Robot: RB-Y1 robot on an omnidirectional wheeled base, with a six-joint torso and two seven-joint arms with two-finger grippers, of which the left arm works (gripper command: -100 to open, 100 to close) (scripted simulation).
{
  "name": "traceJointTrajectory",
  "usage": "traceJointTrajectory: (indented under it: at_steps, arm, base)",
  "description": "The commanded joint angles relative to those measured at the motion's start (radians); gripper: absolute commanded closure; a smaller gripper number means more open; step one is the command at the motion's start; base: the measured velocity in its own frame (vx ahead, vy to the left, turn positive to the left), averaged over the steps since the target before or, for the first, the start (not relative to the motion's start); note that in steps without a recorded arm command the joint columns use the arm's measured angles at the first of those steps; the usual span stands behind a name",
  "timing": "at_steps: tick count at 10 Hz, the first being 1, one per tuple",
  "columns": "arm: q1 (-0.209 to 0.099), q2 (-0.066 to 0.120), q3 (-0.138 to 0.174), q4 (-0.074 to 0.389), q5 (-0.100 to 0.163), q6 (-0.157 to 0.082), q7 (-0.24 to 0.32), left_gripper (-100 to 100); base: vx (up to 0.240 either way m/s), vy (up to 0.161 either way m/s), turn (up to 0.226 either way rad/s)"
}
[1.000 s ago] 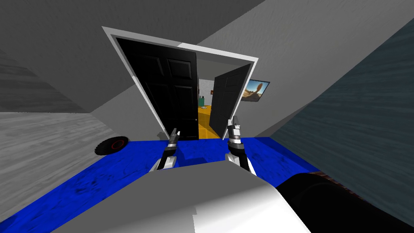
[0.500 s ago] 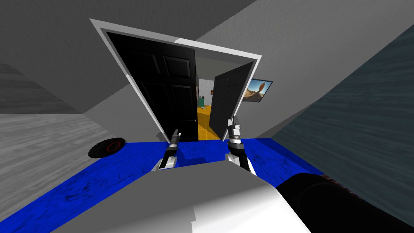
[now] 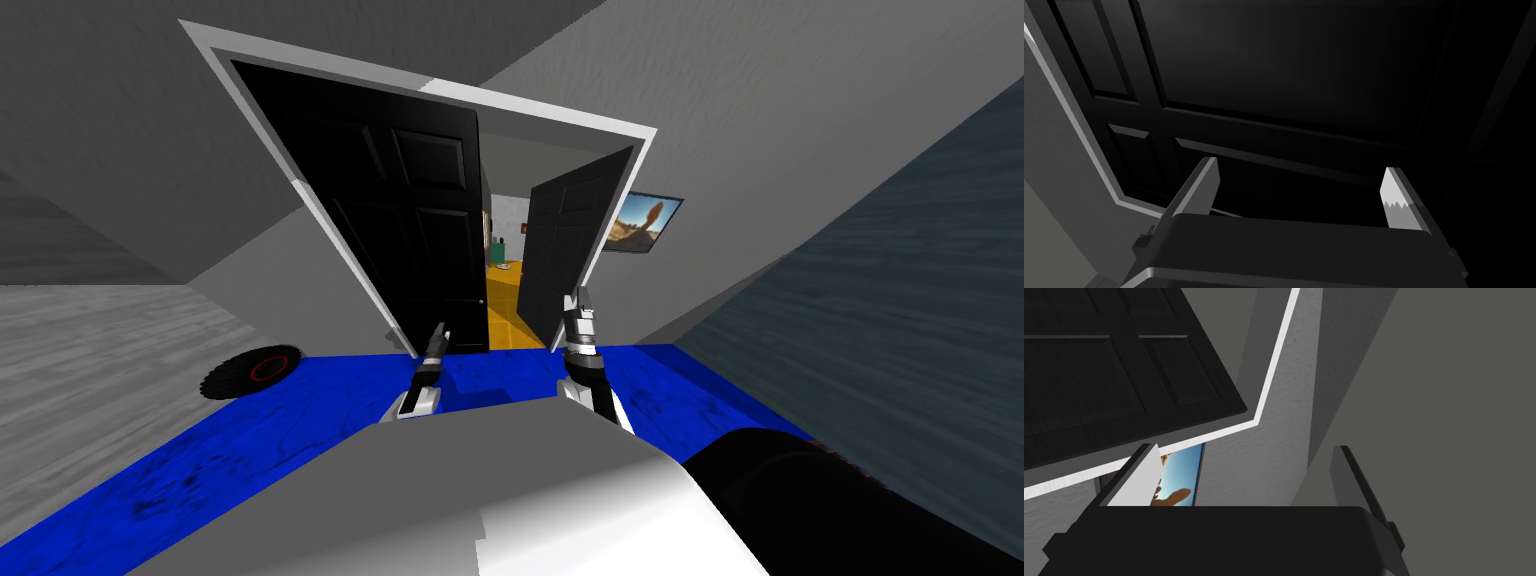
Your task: Push the door open
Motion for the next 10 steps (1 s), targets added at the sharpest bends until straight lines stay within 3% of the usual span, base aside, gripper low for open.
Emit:
traceJointTrajectory:
  at_steps: [1,10]
  arm:
    - [-0.013,-0.002,0.0,0.038,-0.001,-0.006,-0.002,-100]
    - [-0.093,-0.018,0.005,0.247,-0.006,-0.034,-0.015,-100]
  base:
    - [0.1,-0.027,0.001]
    - [0.099,-0.029,0.0]
